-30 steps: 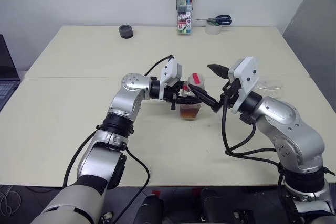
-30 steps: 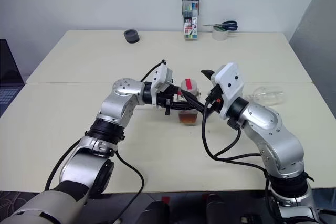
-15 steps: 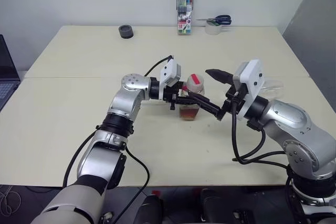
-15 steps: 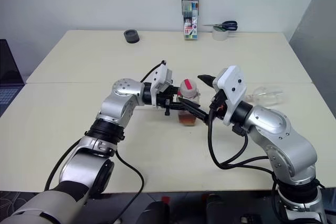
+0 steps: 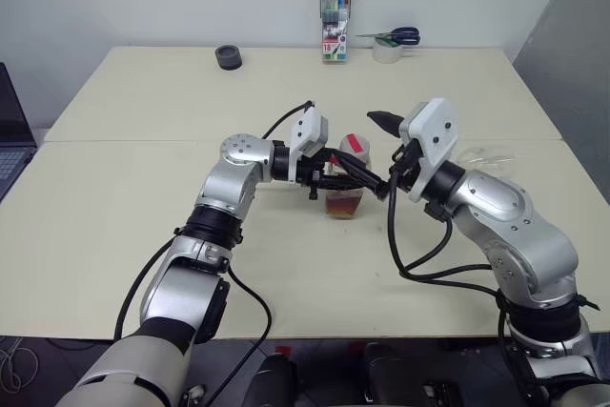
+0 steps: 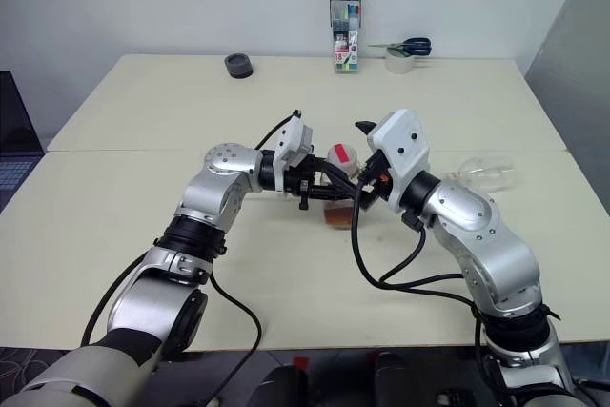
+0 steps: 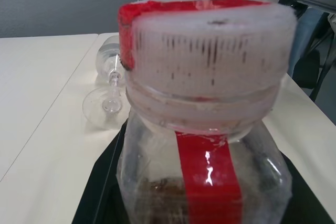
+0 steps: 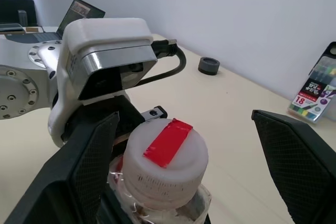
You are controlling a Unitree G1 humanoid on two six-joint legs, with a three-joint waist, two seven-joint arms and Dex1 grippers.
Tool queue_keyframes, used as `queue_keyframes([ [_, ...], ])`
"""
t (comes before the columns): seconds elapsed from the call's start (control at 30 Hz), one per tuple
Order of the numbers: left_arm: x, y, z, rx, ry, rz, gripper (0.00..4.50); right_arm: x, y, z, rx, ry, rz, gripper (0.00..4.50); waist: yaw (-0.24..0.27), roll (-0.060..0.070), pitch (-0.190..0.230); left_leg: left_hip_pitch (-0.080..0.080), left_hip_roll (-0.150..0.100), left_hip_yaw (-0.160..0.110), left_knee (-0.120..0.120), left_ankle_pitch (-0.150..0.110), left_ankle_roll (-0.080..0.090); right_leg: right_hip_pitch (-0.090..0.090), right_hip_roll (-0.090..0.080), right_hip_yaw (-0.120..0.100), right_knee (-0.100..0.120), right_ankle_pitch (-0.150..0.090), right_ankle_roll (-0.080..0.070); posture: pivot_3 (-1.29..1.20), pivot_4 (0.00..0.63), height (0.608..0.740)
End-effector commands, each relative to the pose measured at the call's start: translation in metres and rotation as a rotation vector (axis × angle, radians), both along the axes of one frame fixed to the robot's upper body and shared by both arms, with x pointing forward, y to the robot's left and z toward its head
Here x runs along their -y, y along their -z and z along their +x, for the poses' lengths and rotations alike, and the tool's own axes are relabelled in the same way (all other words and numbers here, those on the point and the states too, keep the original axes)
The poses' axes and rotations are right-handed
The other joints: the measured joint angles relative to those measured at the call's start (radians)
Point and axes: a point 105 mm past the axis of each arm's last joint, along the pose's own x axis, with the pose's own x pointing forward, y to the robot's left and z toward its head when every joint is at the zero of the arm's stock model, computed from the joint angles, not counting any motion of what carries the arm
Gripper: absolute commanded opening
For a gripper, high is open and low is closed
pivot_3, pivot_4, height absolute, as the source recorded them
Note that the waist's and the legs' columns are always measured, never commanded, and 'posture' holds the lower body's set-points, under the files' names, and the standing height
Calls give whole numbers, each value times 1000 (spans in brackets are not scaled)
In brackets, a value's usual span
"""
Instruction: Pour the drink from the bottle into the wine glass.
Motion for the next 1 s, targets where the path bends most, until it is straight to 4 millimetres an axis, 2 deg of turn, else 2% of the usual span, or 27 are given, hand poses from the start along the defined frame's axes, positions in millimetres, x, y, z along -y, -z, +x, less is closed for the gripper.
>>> queue_keyframes([
  [0.03,2,-19,-2,56,17,-32,1733,4,-12,-1,55,17,23,4303,0,0,0,0,0,0,0,0,0,0,0,0,0,0,0,0,150,740],
  [0.3,2,-18,-2,57,19,-30,1733,16,-11,-2,37,47,29,4303,0,0,0,0,0,0,0,0,0,0,0,0,0,0,0,0,150,740],
  [1.0,1,-17,-2,56,18,-28,1724,26,-5,-7,9,59,-1,4303,0,0,0,0,0,0,0,0,1,0,0,0,0,0,0,0,150,740],
])
